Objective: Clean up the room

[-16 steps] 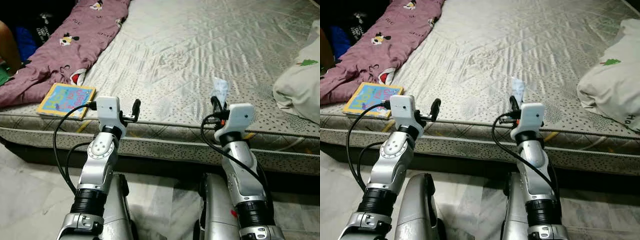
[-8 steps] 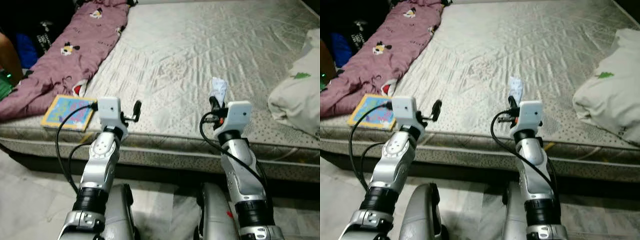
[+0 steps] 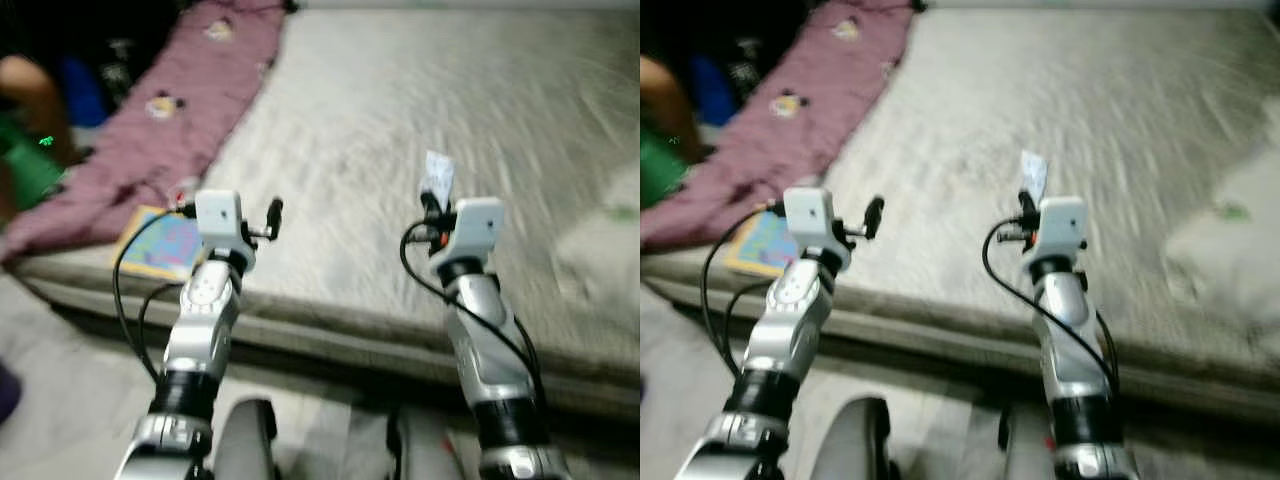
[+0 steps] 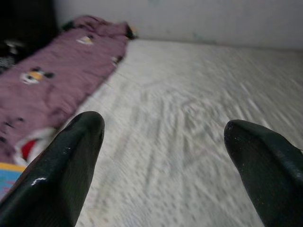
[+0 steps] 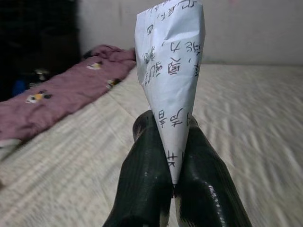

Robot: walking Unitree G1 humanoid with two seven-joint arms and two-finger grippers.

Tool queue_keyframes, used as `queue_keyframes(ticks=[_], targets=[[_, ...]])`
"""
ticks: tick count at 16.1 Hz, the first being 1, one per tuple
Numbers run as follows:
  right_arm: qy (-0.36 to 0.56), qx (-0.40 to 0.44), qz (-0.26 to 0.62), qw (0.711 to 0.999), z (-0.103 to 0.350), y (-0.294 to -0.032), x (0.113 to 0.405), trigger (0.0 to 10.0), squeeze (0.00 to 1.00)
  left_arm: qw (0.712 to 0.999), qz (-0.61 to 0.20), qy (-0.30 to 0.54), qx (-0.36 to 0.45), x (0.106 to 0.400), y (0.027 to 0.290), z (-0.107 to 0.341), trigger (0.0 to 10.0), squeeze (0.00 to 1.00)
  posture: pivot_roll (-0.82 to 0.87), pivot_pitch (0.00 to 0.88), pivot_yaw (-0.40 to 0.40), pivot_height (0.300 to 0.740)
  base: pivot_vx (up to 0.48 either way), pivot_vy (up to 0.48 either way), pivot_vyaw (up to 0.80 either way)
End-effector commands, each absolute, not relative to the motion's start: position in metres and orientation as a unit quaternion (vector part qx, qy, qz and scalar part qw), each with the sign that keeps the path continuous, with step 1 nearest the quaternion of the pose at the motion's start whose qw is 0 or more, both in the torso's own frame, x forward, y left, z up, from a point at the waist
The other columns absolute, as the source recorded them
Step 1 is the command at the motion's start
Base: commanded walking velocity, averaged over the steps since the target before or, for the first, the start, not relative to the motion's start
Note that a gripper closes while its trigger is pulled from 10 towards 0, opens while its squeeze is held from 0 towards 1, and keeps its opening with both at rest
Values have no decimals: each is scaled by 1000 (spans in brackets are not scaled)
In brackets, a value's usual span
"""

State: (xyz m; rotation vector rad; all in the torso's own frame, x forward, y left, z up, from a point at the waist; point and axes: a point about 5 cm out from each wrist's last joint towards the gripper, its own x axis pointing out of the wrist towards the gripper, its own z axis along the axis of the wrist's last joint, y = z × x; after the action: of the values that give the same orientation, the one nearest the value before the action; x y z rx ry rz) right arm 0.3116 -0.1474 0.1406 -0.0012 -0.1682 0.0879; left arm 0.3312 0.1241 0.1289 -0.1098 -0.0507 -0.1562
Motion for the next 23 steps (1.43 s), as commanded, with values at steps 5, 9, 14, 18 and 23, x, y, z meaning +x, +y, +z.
queue_keyframes(ticks=[5, 9, 14, 18, 23], targets=[[-82, -5, 35, 996, 141, -149, 313, 10000, 0, 995, -73, -32, -51, 335, 128, 131, 10000, 0, -89, 0, 78, 740, 0, 0, 0], [-59, -29, -2, 998, 132, -156, 311, 10000, 0, 996, -74, -33, -48, 335, 129, 130, 10000, 0, -88, 0, 81, 740, 0, 0, 0], [-52, -43, 0, 998, 129, -157, 312, 10000, 0, 995, -77, -32, -55, 335, 128, 129, 10000, 0, -84, 0, 79, 740, 0, 0, 0], [-45, -51, -20, 997, 128, -160, 315, 10000, 0, 995, -79, -32, -55, 336, 127, 130, 10000, 0, -81, 0, 79, 740, 0, 0, 0], [-35, -32, -25, 999, 127, -161, 318, 10000, 0, 994, -83, -28, -71, 338, 126, 131, 10000, 0, -82, 0, 80, 740, 0, 0, -394]])
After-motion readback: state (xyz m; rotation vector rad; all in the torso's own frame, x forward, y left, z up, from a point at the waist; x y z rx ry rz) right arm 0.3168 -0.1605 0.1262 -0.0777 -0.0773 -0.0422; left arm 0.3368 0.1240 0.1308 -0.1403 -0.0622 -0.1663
